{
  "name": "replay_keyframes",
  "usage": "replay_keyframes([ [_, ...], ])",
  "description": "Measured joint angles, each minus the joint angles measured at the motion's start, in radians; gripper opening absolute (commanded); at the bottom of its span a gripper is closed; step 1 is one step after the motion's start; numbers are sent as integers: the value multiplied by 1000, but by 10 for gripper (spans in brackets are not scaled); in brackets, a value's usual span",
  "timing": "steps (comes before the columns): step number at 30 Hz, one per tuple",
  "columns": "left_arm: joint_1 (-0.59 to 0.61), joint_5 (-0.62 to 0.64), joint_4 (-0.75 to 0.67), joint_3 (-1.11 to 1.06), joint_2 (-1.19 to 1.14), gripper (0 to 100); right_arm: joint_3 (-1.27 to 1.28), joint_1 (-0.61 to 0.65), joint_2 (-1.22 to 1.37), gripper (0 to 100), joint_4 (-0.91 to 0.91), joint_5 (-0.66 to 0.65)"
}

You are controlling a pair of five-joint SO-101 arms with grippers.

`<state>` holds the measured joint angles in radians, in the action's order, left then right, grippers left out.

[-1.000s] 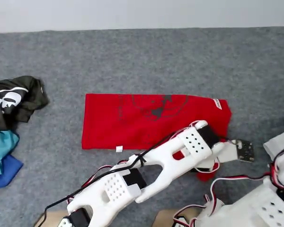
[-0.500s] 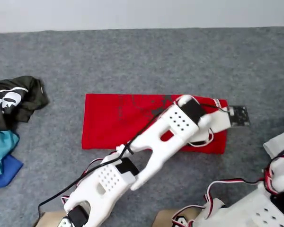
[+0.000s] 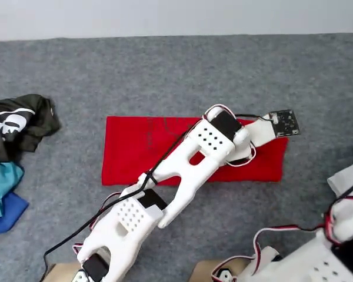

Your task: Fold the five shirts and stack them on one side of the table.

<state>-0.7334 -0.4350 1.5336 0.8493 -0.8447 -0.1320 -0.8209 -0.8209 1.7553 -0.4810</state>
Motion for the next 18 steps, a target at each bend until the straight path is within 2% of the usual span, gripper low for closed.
replay_keyframes([
  [9,17,63,-8,5,-68,160,78,9,-80,36,0,-6],
  [18,107,87,-17,100,-68,176,78,9,-94,36,0,-46],
])
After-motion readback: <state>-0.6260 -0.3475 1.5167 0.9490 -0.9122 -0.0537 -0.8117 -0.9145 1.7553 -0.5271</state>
